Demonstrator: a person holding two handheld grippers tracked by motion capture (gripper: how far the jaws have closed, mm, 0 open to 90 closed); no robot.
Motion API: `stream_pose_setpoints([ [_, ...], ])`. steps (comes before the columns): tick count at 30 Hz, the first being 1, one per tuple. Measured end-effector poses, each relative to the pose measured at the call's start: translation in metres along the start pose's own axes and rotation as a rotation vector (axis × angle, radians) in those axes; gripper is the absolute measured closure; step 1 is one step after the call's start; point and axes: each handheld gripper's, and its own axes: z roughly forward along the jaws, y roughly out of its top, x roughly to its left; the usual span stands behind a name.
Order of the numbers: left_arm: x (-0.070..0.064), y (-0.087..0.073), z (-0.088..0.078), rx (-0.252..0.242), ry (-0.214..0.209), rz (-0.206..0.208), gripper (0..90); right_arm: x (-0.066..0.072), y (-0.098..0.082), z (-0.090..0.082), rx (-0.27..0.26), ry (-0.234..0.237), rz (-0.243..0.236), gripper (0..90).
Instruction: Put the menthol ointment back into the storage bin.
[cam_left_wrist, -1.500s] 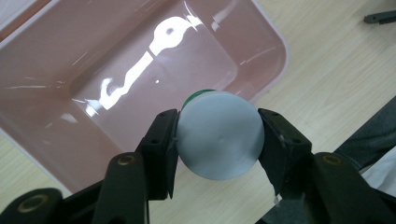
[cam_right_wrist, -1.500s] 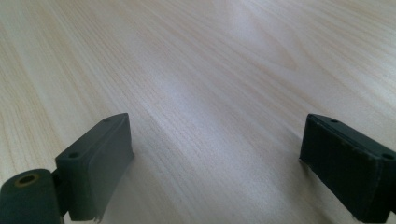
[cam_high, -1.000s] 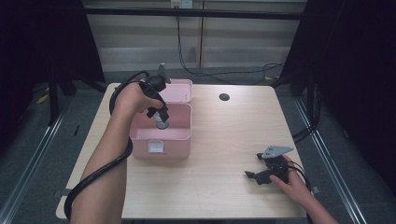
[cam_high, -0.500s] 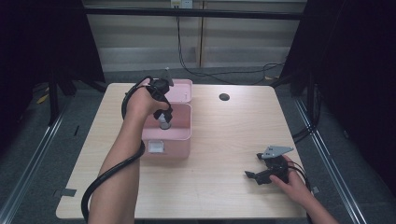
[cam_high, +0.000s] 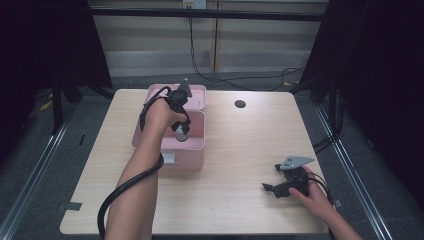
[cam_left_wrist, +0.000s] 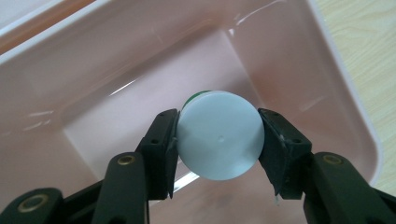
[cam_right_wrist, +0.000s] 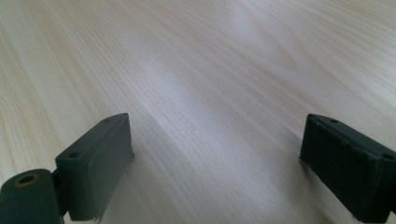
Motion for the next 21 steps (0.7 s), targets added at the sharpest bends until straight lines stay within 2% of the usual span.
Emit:
stream_pose_setpoints([
  [3,-0.003,0.002,0.003,0.000,-0.007,0.011,50.4,0.000,0.000,0.000,0.000,0.000,0.000,8.6],
  [6,-0.009,0.005,0.011,0.015,-0.002,0.066,50.4,0.000,0.000,0.000,0.000,0.000,0.000,8.6],
  [10,-0.013,0.007,0.022,0.029,0.000,0.115,50.4,0.000,0.000,0.000,0.000,0.000,-0.001,8.6],
  [17,-0.017,0.005,0.037,0.023,-0.005,0.206,50.3,0.000,0.000,0.000,-0.002,0.000,0.001,8.6],
  [18,-0.017,0.005,0.037,0.023,-0.005,0.206,50.3,0.000,0.000,0.000,-0.002,0.000,0.000,8.6],
  [20,-0.019,0.005,0.041,0.023,0.006,0.263,50.3,0.000,0.000,0.000,-0.002,0.000,0.001,8.6],
  [21,-0.019,0.005,0.041,0.023,0.006,0.263,50.3,0.000,0.000,0.000,-0.002,0.000,0.000,8.6],
])
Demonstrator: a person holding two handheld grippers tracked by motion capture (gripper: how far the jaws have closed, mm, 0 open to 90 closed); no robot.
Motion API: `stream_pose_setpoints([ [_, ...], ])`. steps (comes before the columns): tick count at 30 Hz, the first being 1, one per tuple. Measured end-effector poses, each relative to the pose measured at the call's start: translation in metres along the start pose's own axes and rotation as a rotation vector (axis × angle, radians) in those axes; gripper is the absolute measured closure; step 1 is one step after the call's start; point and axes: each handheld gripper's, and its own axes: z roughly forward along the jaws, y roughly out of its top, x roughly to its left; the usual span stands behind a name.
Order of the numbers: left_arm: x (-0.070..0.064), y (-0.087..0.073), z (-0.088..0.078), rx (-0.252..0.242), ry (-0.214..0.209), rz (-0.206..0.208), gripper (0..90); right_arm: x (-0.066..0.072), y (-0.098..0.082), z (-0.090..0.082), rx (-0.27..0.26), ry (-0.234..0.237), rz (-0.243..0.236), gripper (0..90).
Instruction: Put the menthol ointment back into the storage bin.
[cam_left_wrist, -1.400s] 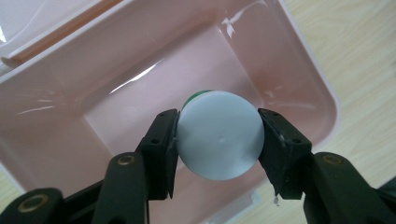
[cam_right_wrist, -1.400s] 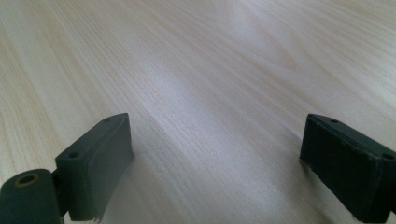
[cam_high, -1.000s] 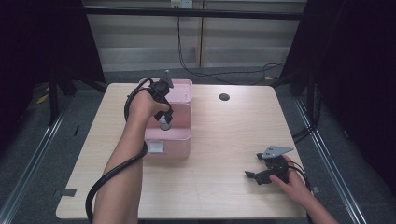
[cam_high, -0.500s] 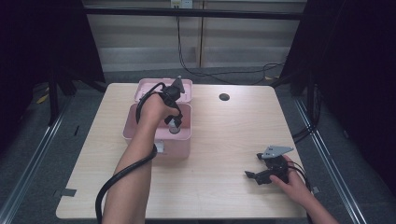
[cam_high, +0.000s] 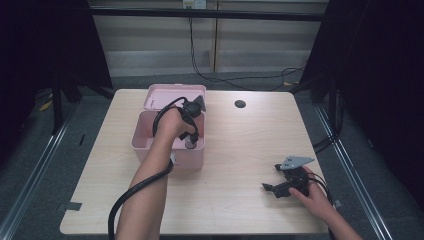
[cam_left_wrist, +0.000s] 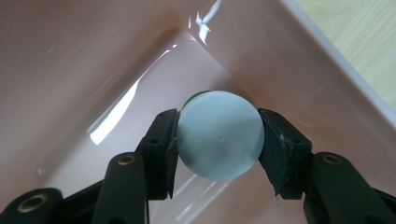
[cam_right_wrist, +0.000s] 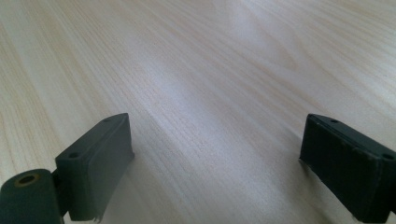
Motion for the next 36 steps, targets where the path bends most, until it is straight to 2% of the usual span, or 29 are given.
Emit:
stream_pose_setpoints([
  [6,-0.005,0.005,0.011,0.021,-0.002,0.113,50.3,0.000,0.000,0.000,0.000,0.000,0.000,8.6],
  [9,-0.006,0.005,0.015,0.023,-0.003,0.136,50.3,0.000,0.000,0.000,0.001,0.000,0.002,8.6],
  [10,-0.006,0.006,0.018,0.029,-0.004,0.160,50.3,0.000,0.000,0.000,0.001,0.000,0.001,8.6],
  [12,-0.007,0.006,0.020,0.018,-0.008,0.153,50.2,0.000,0.000,0.000,0.001,0.000,0.002,8.5],
  [13,-0.007,0.007,0.023,0.029,-0.014,0.180,50.2,0.000,0.000,0.000,0.001,0.001,0.001,8.5],
  [16,-0.008,0.007,0.027,0.028,-0.020,0.179,50.2,0.000,0.000,0.000,0.001,0.000,0.001,8.5],
  [17,-0.007,0.007,0.028,0.035,-0.016,0.196,50.1,0.000,0.000,0.000,0.001,0.000,0.001,8.5],
  [18,-0.008,0.006,0.029,0.033,-0.019,0.183,50.1,0.000,0.000,0.000,0.001,0.000,0.001,8.5],
  [21,-0.008,0.006,0.030,0.029,-0.018,0.186,50.1,0.000,0.000,0.000,0.000,0.001,0.001,8.5],
  [23,-0.006,0.005,0.030,0.040,-0.021,0.200,50.1,0.000,0.000,0.000,0.001,0.000,0.002,8.5],
  [29,-0.007,0.005,0.032,0.017,-0.016,0.199,50.0,0.000,0.000,0.000,0.001,0.001,0.001,8.5],
  [36,-0.007,0.006,0.033,0.016,-0.017,0.211,49.9,0.000,0.000,0.000,0.001,0.000,0.002,8.5],
])
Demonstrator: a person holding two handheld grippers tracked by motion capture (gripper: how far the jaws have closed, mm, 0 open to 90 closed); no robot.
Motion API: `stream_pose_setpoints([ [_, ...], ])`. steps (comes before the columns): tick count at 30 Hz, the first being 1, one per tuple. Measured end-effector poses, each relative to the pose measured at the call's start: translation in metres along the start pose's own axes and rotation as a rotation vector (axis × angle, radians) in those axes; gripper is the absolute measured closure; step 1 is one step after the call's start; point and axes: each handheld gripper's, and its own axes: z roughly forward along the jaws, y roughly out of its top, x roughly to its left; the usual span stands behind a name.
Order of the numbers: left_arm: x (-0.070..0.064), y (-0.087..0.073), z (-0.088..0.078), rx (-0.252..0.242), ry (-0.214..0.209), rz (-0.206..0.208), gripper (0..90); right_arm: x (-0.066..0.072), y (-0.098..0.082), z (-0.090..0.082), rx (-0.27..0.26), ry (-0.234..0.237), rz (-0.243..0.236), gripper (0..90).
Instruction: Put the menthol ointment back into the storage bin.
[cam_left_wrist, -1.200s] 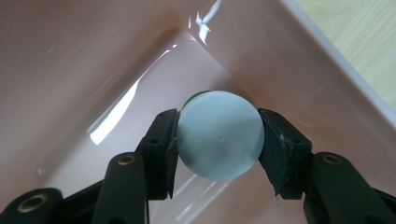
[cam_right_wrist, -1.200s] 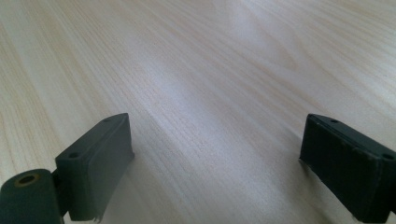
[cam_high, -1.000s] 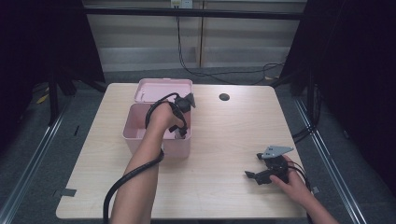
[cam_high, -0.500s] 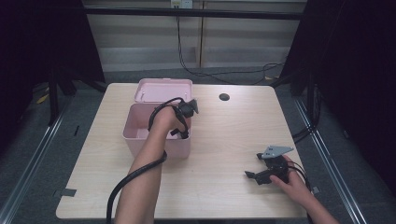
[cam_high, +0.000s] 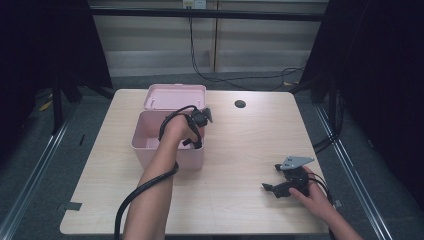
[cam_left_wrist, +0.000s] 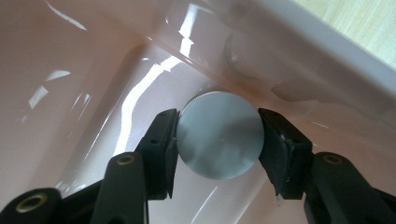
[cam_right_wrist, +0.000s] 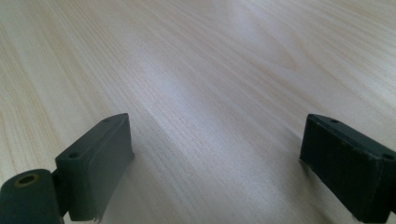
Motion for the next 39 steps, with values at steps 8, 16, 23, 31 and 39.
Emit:
stream_pose_setpoints([
  [8,-0.001,0.002,-0.006,-0.020,0.006,0.001,49.0,0.000,0.000,0.000,-0.001,0.000,-0.002,8.5],
  [16,0.001,0.001,-0.005,-0.022,0.013,0.007,48.8,0.000,0.000,0.000,-0.001,0.000,-0.002,8.5],
  [23,0.001,0.000,-0.007,-0.028,0.012,-0.027,43.7,0.000,0.000,0.000,-0.001,0.000,-0.002,8.5],
  [31,0.003,-0.004,-0.013,-0.043,0.005,-0.088,38.7,0.000,0.000,0.000,-0.001,0.000,-0.002,8.5],
  [39,0.004,-0.010,-0.020,-0.030,0.007,-0.090,37.6,0.000,0.000,0.000,-0.001,0.000,-0.002,8.5],
])
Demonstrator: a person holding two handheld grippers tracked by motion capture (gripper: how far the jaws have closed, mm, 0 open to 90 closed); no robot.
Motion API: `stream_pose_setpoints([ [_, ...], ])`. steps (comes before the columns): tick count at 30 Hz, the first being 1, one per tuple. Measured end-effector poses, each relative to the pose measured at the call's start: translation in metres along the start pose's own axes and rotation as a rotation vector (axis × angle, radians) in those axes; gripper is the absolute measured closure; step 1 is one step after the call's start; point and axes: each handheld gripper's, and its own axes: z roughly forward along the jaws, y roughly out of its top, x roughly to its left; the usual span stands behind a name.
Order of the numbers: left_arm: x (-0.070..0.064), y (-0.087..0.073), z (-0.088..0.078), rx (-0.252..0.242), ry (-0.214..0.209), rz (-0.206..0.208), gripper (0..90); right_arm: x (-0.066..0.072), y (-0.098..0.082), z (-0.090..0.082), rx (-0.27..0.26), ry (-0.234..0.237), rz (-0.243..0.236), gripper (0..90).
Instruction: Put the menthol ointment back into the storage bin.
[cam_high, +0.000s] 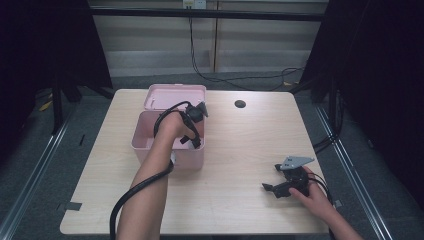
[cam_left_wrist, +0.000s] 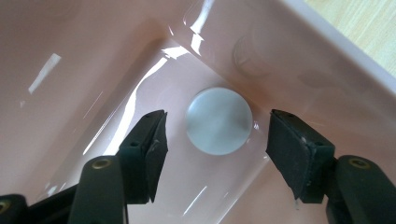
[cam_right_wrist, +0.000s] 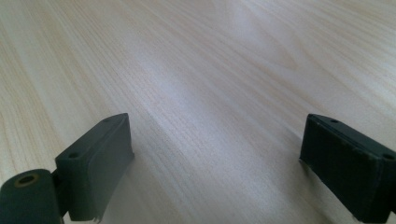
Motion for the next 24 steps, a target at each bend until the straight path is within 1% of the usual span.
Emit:
stream_pose_setpoints([
  [1,-0.001,-0.001,-0.001,-0.005,-0.003,-0.014,37.3,0.000,0.000,0.000,0.000,0.000,0.000,8.5],
  [3,0.000,-0.001,-0.002,-0.003,-0.004,-0.014,36.9,0.000,0.000,0.000,0.001,0.000,0.001,8.5],
  [4,-0.001,-0.003,-0.004,-0.006,-0.003,-0.026,36.5,0.000,0.000,0.000,0.001,0.000,0.001,8.5],
  [5,0.000,-0.004,-0.006,0.003,-0.005,-0.021,36.1,0.000,0.000,0.000,0.000,0.000,0.000,8.5],
  [6,0.000,-0.004,-0.007,-0.002,-0.002,-0.025,35.6,0.000,0.000,0.000,0.000,0.000,0.000,8.5],
  [7,0.001,-0.005,-0.009,-0.003,-0.005,-0.032,35.2,0.000,0.000,0.000,0.000,0.000,0.001,8.5],
  [8,0.001,-0.006,-0.010,-0.008,-0.005,-0.047,34.7,0.000,0.000,0.000,0.000,0.000,0.000,8.5],
  [10,0.001,-0.007,-0.012,-0.007,-0.003,-0.044,34.1,0.000,0.000,0.000,0.001,0.000,0.001,8.5],
  [12,0.003,-0.010,-0.016,-0.008,-0.002,-0.052,33.3,0.000,0.000,0.000,0.000,0.000,0.000,8.5],
  [13,0.003,-0.011,-0.018,-0.008,-0.005,-0.061,32.2,0.000,0.000,0.000,0.001,0.000,0.001,8.5],
  [14,0.003,-0.012,-0.019,-0.016,-0.002,-0.082,31.3,0.000,0.000,0.000,0.001,0.000,0.001,8.5],
  [15,0.004,-0.013,-0.021,-0.016,0.001,-0.082,30.6,0.000,0.000,0.000,0.000,0.000,0.000,8.5],
  [16,0.004,-0.015,-0.022,-0.018,0.001,-0.097,29.6,0.000,0.000,0.000,0.000,0.000,0.001,8.5],
  [17,0.005,-0.015,-0.024,-0.019,0.000,-0.096,29.2,0.000,0.000,0.000,0.001,0.000,0.001,8.5],
  [18,0.005,-0.017,-0.025,-0.023,-0.002,-0.108,28.7,0.000,0.000,0.000,0.000,0.000,0.001,8.5],
  [23,0.005,-0.020,-0.032,-0.029,-0.001,-0.125,26.7,0.000,0.000,0.000,0.000,0.000,0.001,8.5],
  [24,0.006,-0.022,-0.036,-0.033,-0.001,-0.130,26.2,0.000,0.000,0.000,0.000,0.000,0.002,8.5],
])
